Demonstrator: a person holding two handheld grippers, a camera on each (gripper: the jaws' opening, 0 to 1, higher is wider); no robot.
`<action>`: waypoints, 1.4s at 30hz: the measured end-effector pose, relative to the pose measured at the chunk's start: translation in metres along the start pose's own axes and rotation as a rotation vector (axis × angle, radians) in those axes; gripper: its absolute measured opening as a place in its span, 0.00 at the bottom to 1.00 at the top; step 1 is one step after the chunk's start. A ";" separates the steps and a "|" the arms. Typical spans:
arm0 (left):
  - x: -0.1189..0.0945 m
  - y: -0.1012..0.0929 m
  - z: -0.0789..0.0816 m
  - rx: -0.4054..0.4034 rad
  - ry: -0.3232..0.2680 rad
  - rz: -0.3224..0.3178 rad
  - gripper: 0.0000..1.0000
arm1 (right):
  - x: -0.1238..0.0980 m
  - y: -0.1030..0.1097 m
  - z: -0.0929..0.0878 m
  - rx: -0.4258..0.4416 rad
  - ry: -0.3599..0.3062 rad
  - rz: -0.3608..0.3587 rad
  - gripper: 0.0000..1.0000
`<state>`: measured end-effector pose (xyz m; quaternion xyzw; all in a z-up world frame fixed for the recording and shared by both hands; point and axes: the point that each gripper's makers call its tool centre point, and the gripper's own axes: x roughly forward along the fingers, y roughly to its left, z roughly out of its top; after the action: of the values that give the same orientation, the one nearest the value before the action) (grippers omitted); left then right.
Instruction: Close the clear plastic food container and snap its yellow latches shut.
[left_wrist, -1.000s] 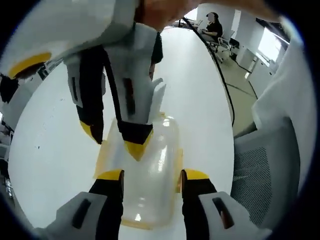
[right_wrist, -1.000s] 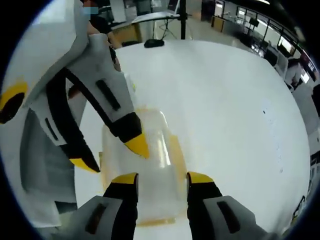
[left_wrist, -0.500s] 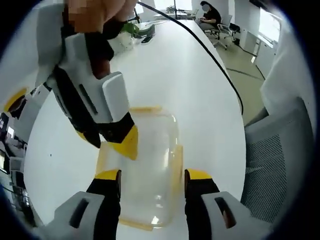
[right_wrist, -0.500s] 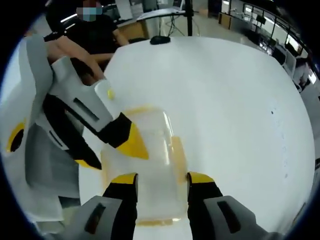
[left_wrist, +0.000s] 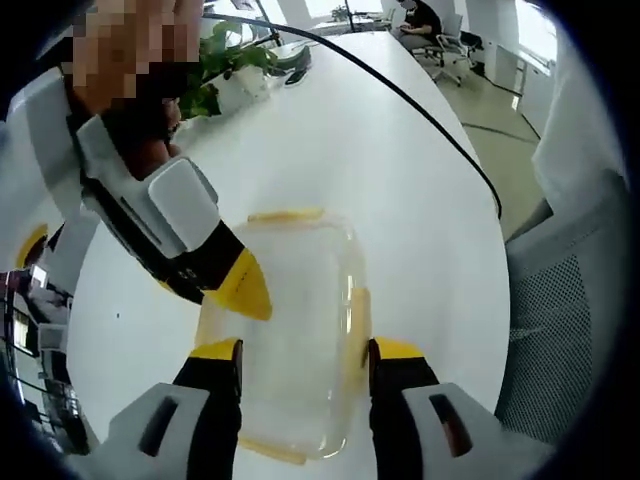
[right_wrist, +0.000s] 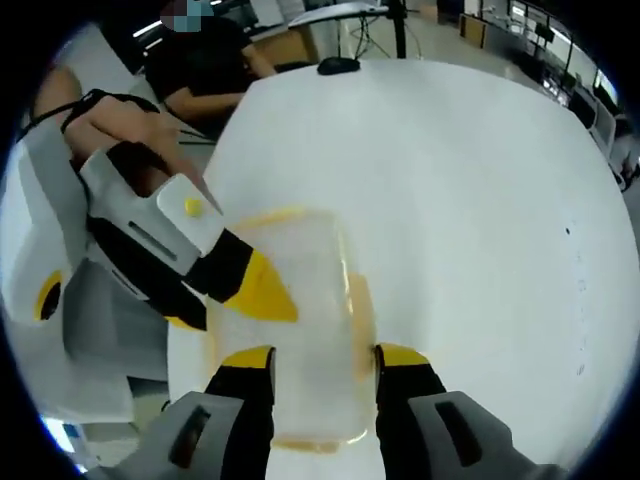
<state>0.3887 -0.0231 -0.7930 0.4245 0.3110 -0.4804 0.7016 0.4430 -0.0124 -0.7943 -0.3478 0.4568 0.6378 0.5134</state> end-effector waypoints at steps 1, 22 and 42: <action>0.000 0.000 0.000 0.002 -0.002 0.002 0.51 | 0.001 0.000 0.000 -0.008 0.006 0.013 0.38; 0.002 0.001 -0.002 0.002 0.000 0.050 0.45 | 0.011 0.001 0.003 -0.043 0.161 0.157 0.36; -0.005 0.002 0.000 -0.009 -0.042 -0.022 0.48 | 0.003 0.010 0.000 0.008 0.067 0.025 0.38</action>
<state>0.3886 -0.0209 -0.7876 0.4076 0.3031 -0.4954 0.7047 0.4328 -0.0118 -0.7943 -0.3613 0.4808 0.6300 0.4912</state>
